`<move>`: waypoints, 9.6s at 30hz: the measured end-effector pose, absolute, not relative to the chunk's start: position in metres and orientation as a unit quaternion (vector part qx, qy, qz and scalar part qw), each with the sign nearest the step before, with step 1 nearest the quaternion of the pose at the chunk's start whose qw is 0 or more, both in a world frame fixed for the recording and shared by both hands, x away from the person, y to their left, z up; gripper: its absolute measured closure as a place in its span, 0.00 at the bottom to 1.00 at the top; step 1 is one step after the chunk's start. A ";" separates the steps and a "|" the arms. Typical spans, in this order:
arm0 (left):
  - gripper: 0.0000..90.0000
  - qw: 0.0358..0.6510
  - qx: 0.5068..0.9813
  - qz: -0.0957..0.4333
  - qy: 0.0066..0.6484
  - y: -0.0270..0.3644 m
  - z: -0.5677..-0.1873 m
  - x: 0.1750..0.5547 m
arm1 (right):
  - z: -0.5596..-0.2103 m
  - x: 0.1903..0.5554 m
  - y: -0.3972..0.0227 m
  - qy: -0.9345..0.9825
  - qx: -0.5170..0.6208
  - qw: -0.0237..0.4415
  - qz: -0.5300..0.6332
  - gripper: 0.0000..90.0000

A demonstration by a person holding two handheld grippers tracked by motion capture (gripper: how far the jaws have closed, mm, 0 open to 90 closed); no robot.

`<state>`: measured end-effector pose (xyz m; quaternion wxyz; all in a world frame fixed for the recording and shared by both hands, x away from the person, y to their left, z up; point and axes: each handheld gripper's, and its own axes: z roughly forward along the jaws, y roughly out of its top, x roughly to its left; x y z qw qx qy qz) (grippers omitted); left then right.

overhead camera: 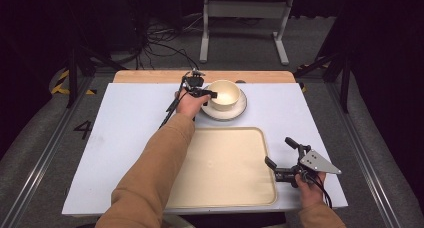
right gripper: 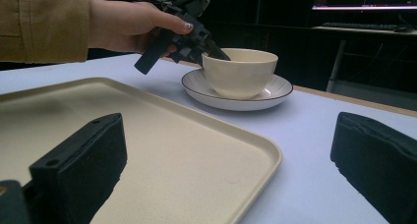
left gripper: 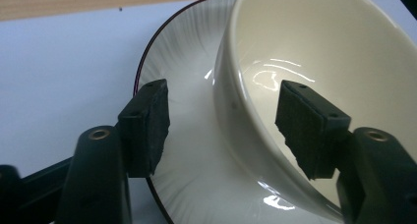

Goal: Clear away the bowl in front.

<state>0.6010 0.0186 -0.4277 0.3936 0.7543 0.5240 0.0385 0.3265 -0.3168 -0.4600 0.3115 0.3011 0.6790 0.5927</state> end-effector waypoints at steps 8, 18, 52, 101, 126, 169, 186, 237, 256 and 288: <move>0.61 0.374 0.757 0.006 0.536 0.012 -0.424 0.602 | -0.460 0.327 -0.317 0.679 0.300 0.312 0.593 0.01; 0.77 0.344 0.753 0.021 0.560 0.001 -0.422 0.604 | -0.460 0.326 -0.317 0.678 0.301 0.314 0.593 0.01; 0.93 0.319 0.754 0.064 0.571 0.007 -0.391 0.593 | -0.460 0.325 -0.318 0.674 0.302 0.317 0.595 0.01; 0.93 0.310 0.823 0.017 0.476 0.053 -0.311 0.533 | -0.460 0.326 -0.317 0.679 0.306 0.311 0.591 0.01; 0.93 0.300 0.872 -0.023 0.387 0.059 -0.306 0.494 | -0.460 0.327 -0.317 0.679 0.303 0.311 0.591 0.01; 0.93 0.224 0.909 -0.070 0.344 0.039 -0.375 0.470 | -0.460 0.327 -0.316 0.681 0.302 0.313 0.589 0.01; 0.93 0.206 0.913 -0.080 0.342 0.036 -0.398 0.465 | -0.460 0.327 -0.316 0.681 0.302 0.313 0.588 0.01; 0.51 0.223 0.925 -0.043 0.305 0.042 -0.397 0.455 | -0.460 0.327 -0.316 0.683 0.301 0.312 0.588 0.01; 0.29 0.351 0.894 0.061 0.273 0.079 -0.375 0.424 | -0.459 0.329 -0.315 0.691 0.299 0.302 0.585 0.01; 0.05 0.507 0.784 0.158 0.321 0.175 -0.392 0.357 | -0.459 0.331 -0.318 0.689 0.303 0.289 0.592 0.01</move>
